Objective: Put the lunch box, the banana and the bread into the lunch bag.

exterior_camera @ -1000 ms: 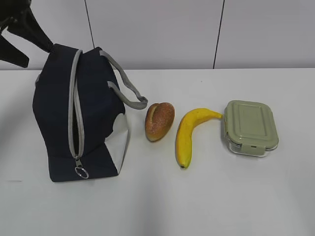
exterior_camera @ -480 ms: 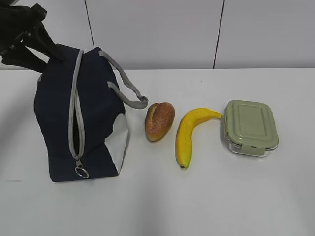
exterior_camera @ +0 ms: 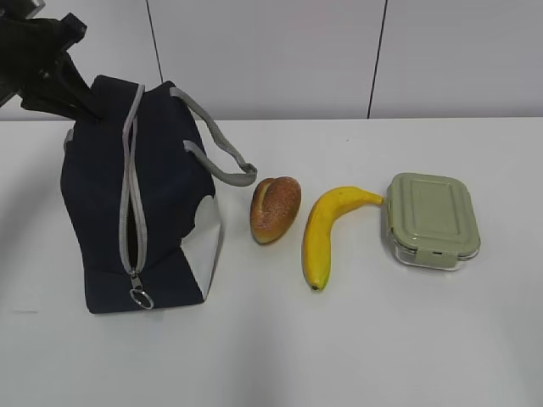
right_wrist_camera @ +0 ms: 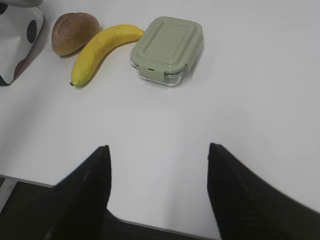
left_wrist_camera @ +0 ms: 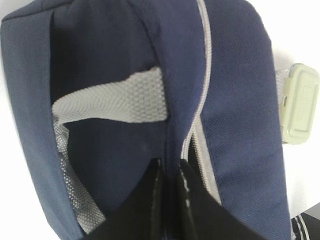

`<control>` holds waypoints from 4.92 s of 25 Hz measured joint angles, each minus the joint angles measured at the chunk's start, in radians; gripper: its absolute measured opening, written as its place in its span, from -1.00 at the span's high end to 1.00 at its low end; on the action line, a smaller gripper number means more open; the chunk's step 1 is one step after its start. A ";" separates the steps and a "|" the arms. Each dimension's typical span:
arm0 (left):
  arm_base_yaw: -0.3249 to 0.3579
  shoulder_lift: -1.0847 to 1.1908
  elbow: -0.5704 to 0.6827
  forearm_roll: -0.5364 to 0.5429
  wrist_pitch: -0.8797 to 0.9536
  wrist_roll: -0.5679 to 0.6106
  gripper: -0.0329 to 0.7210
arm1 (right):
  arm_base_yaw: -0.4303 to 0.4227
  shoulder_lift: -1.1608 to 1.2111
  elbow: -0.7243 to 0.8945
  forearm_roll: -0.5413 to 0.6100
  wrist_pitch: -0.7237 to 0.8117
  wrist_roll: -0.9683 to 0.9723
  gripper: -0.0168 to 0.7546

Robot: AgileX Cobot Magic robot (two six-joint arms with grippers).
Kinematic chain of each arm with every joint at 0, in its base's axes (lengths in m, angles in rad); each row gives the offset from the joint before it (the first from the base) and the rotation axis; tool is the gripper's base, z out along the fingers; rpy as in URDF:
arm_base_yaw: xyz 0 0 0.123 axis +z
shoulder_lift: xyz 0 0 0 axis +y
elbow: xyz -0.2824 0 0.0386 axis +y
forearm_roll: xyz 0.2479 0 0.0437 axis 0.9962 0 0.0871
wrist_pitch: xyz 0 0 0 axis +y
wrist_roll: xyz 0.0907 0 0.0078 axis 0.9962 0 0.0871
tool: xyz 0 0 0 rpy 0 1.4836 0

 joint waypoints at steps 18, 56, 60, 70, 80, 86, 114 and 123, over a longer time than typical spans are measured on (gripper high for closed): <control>-0.002 0.000 0.000 -0.135 0.007 0.093 0.95 | 0.000 0.000 0.000 0.002 0.000 0.000 -0.28; -0.054 0.000 0.000 -0.235 0.007 0.151 0.95 | 0.000 0.908 -0.157 0.436 -0.196 -0.174 -0.28; -0.054 0.000 0.000 -0.235 0.007 0.155 0.95 | -0.007 1.014 -0.220 0.483 -0.213 -0.230 -0.28; -0.054 -0.002 0.000 -0.235 0.007 0.157 0.95 | -0.375 1.290 -0.314 0.812 -0.099 -0.616 -0.28; -0.054 -0.002 0.000 -0.235 0.007 0.157 0.95 | -0.454 1.681 -0.526 0.838 -0.040 -0.769 -0.51; -0.054 -0.002 0.000 -0.235 0.007 0.167 0.95 | -0.454 1.860 -0.654 0.817 -0.038 -0.825 -0.60; -0.054 -0.002 0.000 -0.235 0.007 0.179 0.95 | -0.454 2.170 -0.788 0.947 -0.008 -0.947 -0.34; -0.054 -0.002 0.000 -0.235 0.007 0.179 0.95 | -0.456 2.197 -0.813 0.988 0.040 -0.951 -0.12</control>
